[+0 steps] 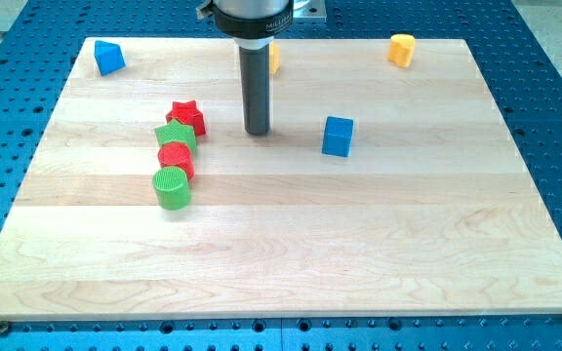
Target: Separate the green star from the red blocks
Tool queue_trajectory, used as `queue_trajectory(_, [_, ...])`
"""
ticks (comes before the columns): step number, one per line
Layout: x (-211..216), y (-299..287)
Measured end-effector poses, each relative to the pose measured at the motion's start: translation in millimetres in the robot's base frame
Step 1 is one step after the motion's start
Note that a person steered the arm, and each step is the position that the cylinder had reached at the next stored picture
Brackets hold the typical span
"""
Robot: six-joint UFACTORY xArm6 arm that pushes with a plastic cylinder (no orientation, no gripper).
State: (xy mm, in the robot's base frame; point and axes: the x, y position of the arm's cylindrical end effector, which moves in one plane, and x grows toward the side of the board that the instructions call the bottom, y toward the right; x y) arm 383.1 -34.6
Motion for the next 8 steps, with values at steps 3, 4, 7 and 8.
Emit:
queue_trajectory(3, [43.1, -133.4])
queue_trajectory(4, [43.2, -177.8])
queue_trajectory(7, [50.1, -158.5])
queue_trajectory(8, [50.1, -158.5])
